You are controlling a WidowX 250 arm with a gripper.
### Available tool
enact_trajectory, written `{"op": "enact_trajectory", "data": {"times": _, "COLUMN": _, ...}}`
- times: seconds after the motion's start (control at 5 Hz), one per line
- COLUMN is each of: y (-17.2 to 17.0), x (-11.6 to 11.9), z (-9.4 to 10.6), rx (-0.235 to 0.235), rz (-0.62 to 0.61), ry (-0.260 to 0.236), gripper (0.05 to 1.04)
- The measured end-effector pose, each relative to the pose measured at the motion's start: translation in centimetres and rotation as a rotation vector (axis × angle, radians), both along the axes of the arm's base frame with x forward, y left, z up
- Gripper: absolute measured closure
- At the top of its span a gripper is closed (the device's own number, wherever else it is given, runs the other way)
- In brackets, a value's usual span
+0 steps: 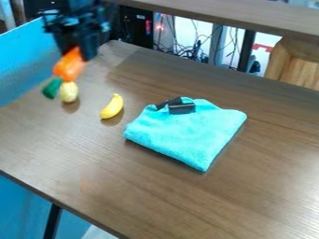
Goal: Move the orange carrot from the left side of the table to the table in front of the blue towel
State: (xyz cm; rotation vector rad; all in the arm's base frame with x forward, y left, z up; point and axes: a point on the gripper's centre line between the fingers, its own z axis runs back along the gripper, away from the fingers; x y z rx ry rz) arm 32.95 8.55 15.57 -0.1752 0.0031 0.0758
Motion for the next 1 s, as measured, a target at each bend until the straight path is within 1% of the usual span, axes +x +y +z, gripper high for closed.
{"op": "enact_trajectory", "data": {"times": 0.2, "y": -4.4, "x": -0.5, "z": -0.5, "rx": 0.004, "rz": -0.085, "ry": -0.037, "gripper": 0.58}}
{"op": "enact_trajectory", "data": {"times": 0.4, "y": -10.0, "x": -1.1, "z": -1.5, "rx": -0.045, "rz": -0.147, "ry": -0.062, "gripper": 0.58}}
{"op": "enact_trajectory", "data": {"times": 0.6, "y": -13.6, "x": -1.8, "z": -2.7, "rx": -0.082, "rz": -0.088, "ry": -0.113, "gripper": 0.58}}
{"op": "enact_trajectory", "data": {"times": 0.8, "y": -17.1, "x": -1.7, "z": -3.0, "rx": -0.122, "rz": -0.122, "ry": -0.151, "gripper": 0.58}}
{"op": "enact_trajectory", "data": {"times": 1.0, "y": -19.6, "x": -1.9, "z": -4.4, "rx": -0.128, "rz": -0.154, "ry": -0.157, "gripper": 0.58}}
